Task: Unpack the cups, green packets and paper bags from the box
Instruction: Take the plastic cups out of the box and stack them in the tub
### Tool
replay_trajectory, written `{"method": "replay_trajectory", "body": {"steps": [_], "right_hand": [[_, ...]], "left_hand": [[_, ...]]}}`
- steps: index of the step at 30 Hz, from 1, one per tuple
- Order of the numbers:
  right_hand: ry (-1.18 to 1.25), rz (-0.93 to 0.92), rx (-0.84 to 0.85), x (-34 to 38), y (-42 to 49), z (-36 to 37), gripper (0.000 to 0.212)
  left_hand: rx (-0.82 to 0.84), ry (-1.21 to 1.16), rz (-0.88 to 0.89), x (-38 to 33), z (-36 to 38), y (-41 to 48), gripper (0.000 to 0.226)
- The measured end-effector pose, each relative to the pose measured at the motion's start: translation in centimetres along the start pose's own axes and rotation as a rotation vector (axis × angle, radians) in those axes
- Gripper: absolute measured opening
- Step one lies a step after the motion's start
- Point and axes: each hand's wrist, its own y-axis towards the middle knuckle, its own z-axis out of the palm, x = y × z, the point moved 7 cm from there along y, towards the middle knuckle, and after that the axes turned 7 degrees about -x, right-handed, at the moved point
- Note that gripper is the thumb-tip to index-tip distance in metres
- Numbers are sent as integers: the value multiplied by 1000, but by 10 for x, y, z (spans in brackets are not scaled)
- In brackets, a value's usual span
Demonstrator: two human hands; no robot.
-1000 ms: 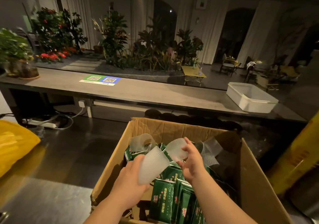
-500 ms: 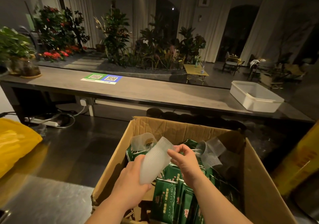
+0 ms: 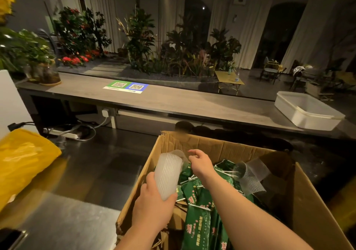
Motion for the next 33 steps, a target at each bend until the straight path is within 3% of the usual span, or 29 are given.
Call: {"method": "replay_trajectory", "body": {"steps": [5, 8, 10, 12, 14, 17, 19, 22, 26, 30, 33], "right_hand": [[51, 182, 187, 2, 13, 37, 56], [190, 285, 277, -6, 16, 54, 48], [349, 334, 168, -11, 19, 50, 39], [498, 387, -66, -21, 22, 32, 36], [646, 465, -248, -31, 20, 13, 46], [611, 448, -307, -36, 15, -10, 65], [531, 390, -311, -37, 12, -26, 53], [673, 357, -229, -36, 8, -44, 21], [821, 390, 46, -35, -4, -55, 26], [642, 384, 194, -34, -19, -59, 29], [497, 243, 307, -25, -23, -56, 29]], "left_hand": [[0, 63, -3, 2, -2, 0, 81], [4, 71, -8, 1, -3, 0, 82], [11, 67, -1, 0, -4, 0, 81], [15, 55, 5, 1, -4, -1, 81], [19, 55, 20, 0, -4, -1, 82], [63, 53, 53, -2, 0, 0, 83], [104, 42, 74, -5, 3, -1, 85], [149, 26, 122, -12, 6, -4, 86], [198, -5, 158, -17, 6, -8, 86], [249, -40, 215, -24, 8, -13, 90], [301, -60, 233, -29, 11, -17, 89]]}}
